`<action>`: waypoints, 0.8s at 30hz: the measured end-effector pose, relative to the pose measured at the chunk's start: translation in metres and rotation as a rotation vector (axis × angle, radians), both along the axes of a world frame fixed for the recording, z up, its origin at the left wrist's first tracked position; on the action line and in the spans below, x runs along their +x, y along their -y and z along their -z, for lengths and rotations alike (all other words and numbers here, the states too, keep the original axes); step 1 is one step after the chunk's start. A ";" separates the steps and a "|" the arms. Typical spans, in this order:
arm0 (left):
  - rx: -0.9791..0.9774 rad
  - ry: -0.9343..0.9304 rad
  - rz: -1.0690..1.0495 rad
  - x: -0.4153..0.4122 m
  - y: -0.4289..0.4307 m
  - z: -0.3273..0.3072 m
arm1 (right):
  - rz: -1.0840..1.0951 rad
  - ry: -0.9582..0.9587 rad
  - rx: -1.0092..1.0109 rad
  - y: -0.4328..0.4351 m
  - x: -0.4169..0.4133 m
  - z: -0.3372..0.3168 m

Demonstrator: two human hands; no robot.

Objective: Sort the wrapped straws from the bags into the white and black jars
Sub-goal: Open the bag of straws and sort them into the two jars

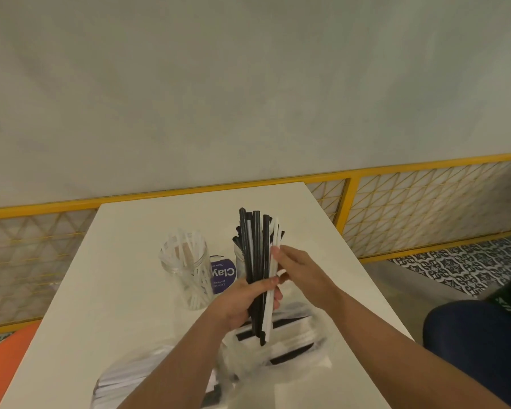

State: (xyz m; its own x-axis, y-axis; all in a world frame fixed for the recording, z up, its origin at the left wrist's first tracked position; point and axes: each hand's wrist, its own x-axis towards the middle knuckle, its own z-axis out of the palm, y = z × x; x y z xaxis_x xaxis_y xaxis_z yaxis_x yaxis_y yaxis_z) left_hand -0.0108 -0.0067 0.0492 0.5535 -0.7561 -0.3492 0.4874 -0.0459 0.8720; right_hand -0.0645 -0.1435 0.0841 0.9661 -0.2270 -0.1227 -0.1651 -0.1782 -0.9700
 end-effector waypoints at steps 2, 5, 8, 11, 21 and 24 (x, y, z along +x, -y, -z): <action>-0.045 -0.013 -0.013 -0.001 -0.005 -0.007 | 0.000 0.016 -0.029 -0.008 0.006 -0.006; -0.114 -0.027 -0.057 -0.001 -0.014 -0.013 | -0.003 -0.002 0.033 -0.017 0.015 -0.012; -0.152 -0.031 -0.106 0.001 -0.024 -0.016 | 0.009 -0.033 0.051 -0.027 0.023 -0.013; -0.158 -0.027 -0.173 0.003 -0.031 -0.017 | -0.005 -0.049 0.050 -0.040 0.031 -0.016; -0.073 0.134 -0.437 0.021 -0.063 -0.026 | 0.070 -0.040 0.158 -0.078 0.062 -0.047; 0.000 0.167 -0.587 0.029 -0.075 -0.028 | 0.146 0.067 0.323 -0.089 0.079 -0.059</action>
State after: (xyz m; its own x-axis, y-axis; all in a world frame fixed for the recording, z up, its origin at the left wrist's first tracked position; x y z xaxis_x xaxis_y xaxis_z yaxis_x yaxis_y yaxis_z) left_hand 0.0186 0.0681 0.0767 0.9250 -0.3085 -0.2216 0.2878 0.1885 0.9389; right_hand 0.0141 -0.0545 0.1432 0.9348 -0.3230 -0.1480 -0.1002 0.1599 -0.9820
